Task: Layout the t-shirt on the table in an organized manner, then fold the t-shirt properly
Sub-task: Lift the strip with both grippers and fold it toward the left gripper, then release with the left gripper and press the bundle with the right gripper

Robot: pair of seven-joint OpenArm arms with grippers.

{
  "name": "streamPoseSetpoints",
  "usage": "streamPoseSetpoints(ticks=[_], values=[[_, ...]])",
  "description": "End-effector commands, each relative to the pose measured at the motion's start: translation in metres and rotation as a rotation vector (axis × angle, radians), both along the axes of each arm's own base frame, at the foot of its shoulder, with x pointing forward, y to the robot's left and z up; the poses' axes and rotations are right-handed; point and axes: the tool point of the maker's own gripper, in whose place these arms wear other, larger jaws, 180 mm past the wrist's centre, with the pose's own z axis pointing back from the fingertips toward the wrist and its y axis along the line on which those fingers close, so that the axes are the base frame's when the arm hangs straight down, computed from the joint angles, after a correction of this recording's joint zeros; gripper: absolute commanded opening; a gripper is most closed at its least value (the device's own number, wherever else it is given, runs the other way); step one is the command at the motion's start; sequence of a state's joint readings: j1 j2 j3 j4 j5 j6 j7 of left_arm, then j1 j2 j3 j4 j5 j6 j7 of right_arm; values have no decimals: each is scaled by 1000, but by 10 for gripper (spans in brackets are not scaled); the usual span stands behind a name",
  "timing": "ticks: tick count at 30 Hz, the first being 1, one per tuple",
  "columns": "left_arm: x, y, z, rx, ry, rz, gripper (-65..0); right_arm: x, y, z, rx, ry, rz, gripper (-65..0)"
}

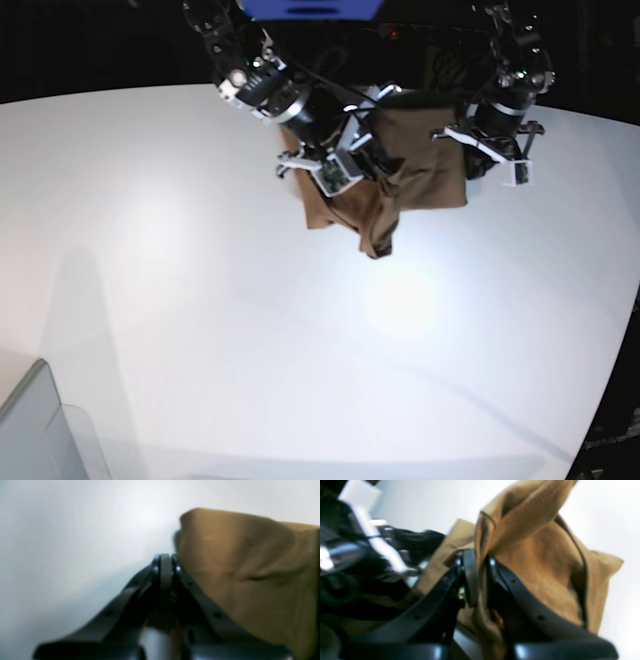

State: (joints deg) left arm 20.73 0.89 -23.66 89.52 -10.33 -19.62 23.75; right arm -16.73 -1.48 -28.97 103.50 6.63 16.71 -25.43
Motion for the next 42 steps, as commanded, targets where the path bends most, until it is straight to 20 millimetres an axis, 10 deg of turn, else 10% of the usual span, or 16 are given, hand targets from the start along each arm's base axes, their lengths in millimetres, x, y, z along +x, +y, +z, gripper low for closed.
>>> streamPoseSetpoints(ticks=[1,10,34,42], values=[[-7,-9,-8,3,53,-37,-650,6,17,27,82,-58,12,-650],[-5,-26,-7,-9,51,-83,-650,11,68,17,66,-17,132,-650],[-11,57,50,176,-53,21,-650,3,60,-43,-53,91,176,-650],[-13,56,54,184,-57,16,-650,1,62,-42,-45,92,176,-418]])
